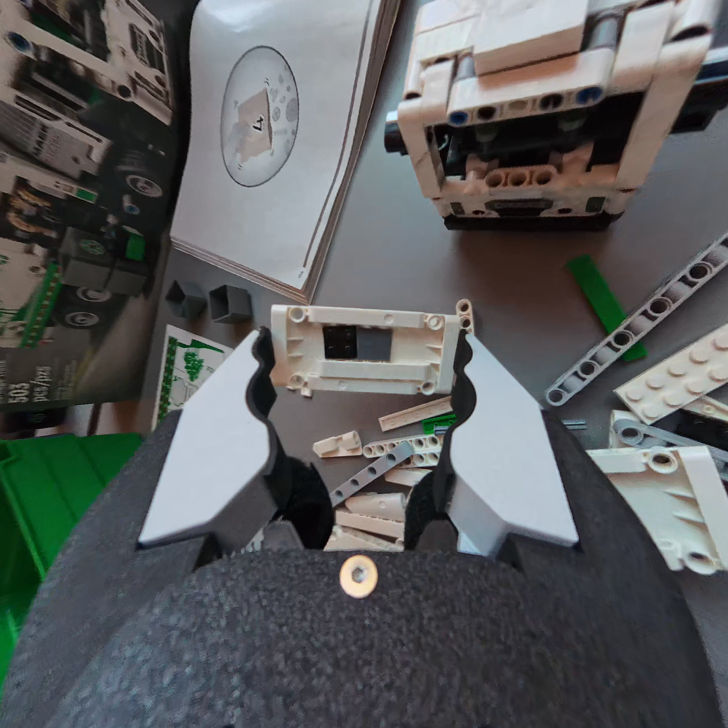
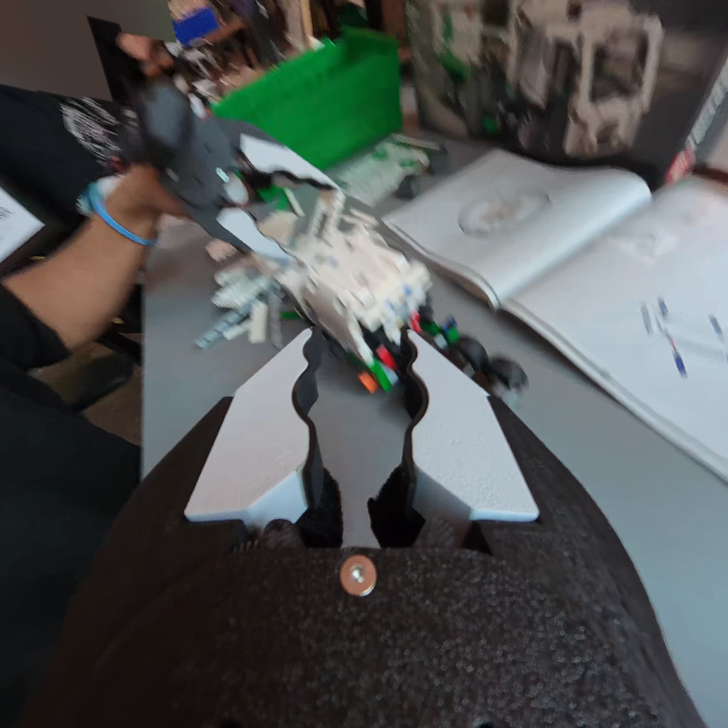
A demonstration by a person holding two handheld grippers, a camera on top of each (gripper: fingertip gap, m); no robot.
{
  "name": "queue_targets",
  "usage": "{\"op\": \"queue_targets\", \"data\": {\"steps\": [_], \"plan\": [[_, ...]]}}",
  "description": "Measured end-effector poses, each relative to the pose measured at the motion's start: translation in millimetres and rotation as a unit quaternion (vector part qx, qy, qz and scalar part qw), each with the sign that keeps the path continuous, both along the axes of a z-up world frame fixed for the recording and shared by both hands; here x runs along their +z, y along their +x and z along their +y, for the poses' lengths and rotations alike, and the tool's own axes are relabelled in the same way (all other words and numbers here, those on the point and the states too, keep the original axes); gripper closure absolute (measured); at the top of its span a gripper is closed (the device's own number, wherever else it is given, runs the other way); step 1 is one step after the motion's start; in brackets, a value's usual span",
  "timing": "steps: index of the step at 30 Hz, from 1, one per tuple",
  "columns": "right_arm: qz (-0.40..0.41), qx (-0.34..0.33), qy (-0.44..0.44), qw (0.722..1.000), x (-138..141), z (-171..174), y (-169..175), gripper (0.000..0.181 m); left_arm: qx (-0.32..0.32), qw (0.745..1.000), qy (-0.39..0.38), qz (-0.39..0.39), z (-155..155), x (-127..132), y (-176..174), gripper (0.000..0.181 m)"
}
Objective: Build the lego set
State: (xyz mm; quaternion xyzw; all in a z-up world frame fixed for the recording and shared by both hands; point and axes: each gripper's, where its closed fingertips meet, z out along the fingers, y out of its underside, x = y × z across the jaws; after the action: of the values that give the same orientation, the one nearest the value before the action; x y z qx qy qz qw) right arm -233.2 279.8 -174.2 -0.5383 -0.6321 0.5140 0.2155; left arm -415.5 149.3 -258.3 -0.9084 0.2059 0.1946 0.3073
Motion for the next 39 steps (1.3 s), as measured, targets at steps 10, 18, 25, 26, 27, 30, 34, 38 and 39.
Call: {"op": "queue_targets", "data": {"steps": [10,18,25,26,27,30,34,38,39], "plan": [[-0.145,0.219,0.118,0.958,5.8,-103.7,-122.9,0.139,-0.01,0.992,0.089,0.089,-1.6,28.2,6.9,0.091],[-0.181,0.216,0.097,0.955,3.1,-137.7,-178.7,0.153,-0.001,0.976,0.187,0.109,-0.8,69.5,8.6,0.091],[-0.14,0.175,0.233,0.946,-6.2,-125.4,-200.9,0.175,0.043,0.974,0.212,0.059,-8.5,70.4,1.7,0.107],[-0.114,0.183,0.251,0.944,-2.0,-130.4,-202.2,0.175,0.048,0.975,0.217,0.018,-12.8,69.6,4.1,0.107],[-0.095,0.193,0.257,0.942,2.0,-137.8,-201.7,0.175,0.058,0.975,0.215,-0.023,-19.0,67.2,4.1,0.107],[-0.023,0.21,0.328,0.921,9.9,-153.4,-201.1,0.175,0.122,0.962,0.212,-0.12,-43.0,59.0,-11.6,0.111],[-0.013,0.251,0.369,0.895,-0.1,-170.7,-191.1,0.175,0.122,0.942,0.26,-0.174,-63.0,68.8,-15.7,0.12],[-0.029,0.319,0.327,0.889,-3.0,-188.4,-177.1,0.175,0.056,0.96,0.254,-0.108,-65.3,76.8,-2.1,0.138],[-0.036,0.324,0.331,0.885,-3.3,-188.3,-176.1,0.175,0.038,0.964,0.247,-0.09,-64.4,77.7,4.1,0.146]]}}
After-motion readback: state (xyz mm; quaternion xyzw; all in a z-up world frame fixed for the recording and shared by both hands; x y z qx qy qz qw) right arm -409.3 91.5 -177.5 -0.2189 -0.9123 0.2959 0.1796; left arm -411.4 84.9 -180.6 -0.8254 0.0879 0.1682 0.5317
